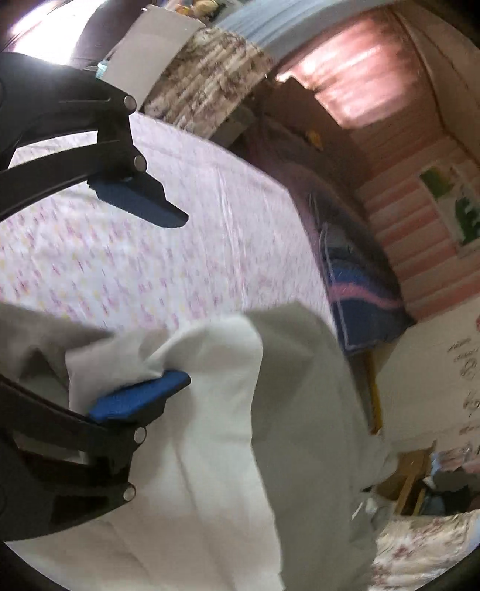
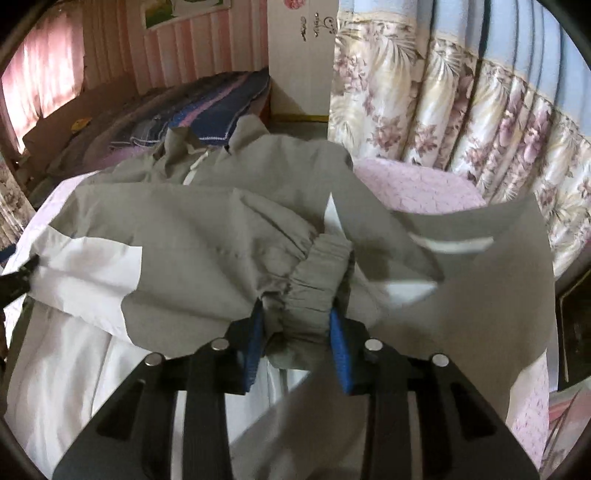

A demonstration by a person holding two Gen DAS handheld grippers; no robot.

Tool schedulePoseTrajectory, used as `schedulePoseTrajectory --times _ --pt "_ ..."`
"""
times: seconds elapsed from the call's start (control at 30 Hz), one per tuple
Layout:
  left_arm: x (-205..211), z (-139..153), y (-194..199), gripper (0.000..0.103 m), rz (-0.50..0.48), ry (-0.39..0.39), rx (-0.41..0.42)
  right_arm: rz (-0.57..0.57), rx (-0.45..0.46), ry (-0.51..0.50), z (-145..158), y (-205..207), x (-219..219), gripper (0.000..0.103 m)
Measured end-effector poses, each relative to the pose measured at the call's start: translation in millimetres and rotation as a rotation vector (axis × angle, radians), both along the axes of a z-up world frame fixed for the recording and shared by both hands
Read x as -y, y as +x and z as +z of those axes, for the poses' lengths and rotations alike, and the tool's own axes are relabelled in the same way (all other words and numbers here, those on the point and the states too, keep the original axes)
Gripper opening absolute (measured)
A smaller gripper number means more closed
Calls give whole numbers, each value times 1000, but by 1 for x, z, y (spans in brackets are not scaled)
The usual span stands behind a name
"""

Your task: Fold large clothes

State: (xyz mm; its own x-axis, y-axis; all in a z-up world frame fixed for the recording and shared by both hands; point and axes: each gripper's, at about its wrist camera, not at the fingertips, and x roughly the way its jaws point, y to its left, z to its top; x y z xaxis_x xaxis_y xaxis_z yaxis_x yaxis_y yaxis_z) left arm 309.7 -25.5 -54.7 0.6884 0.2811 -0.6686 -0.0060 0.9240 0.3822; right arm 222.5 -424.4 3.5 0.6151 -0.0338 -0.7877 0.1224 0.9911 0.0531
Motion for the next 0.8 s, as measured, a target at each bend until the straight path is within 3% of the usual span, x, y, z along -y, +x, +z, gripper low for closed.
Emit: schedulePoseTrajectory --times 0.1,0.23,0.3,0.33,0.43,0.5,0.63,0.8 --pt "-19 -9 3 82 45 -33 -48 5 -23 -14 -13 5 -4 39" --pt "-37 -22 8 78 112 46 -83 -10 -37 -47 -19 10 -5 43" --pt "-50 -22 -1 76 110 -22 -72 -28 -58 -17 -25 12 1 58" --pt "-51 -18 -6 76 106 -36 -68 -36 -58 10 -25 11 5 59" --pt "-55 9 -29 75 65 -83 1 -36 -16 57 -12 -1 13 78" --pt "-49 27 -40 76 33 -84 35 -37 42 25 6 -17 16 85" --pt "-38 66 -71 85 -26 -139 114 -41 122 8 30 -52 26 88" --pt "-34 92 -139 95 -72 -333 195 -81 231 43 44 -127 31 90"
